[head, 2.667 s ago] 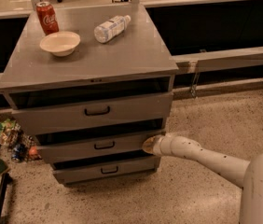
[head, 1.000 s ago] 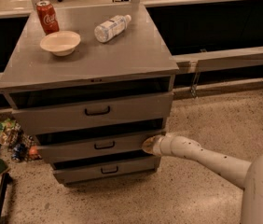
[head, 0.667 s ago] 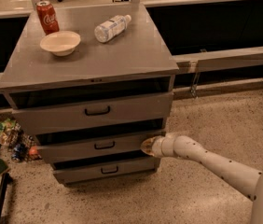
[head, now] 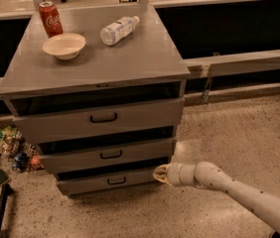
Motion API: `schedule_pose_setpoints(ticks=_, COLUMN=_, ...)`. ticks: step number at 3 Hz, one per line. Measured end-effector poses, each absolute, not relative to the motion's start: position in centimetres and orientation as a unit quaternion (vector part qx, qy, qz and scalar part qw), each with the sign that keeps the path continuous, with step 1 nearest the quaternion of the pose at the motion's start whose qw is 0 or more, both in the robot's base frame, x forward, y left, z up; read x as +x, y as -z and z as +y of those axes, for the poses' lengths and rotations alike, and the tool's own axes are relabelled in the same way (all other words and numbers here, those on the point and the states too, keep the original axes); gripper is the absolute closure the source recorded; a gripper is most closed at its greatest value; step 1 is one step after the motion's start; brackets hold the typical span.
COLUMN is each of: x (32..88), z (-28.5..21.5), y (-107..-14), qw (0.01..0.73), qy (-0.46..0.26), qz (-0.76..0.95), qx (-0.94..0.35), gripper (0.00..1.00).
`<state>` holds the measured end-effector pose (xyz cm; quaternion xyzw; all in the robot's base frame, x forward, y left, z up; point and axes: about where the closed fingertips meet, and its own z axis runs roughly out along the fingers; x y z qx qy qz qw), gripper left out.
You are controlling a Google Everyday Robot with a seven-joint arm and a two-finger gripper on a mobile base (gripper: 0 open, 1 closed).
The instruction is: Close middle drawer
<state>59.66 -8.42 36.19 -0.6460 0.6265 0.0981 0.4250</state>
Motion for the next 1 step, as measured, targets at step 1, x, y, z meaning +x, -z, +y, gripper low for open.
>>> schedule_pose_setpoints(ticks=1, x=60.03, z=-8.08, y=-36.23, qw=0.426, qy=-0.097, qz=0.623, qx=-0.649, gripper=0.74)
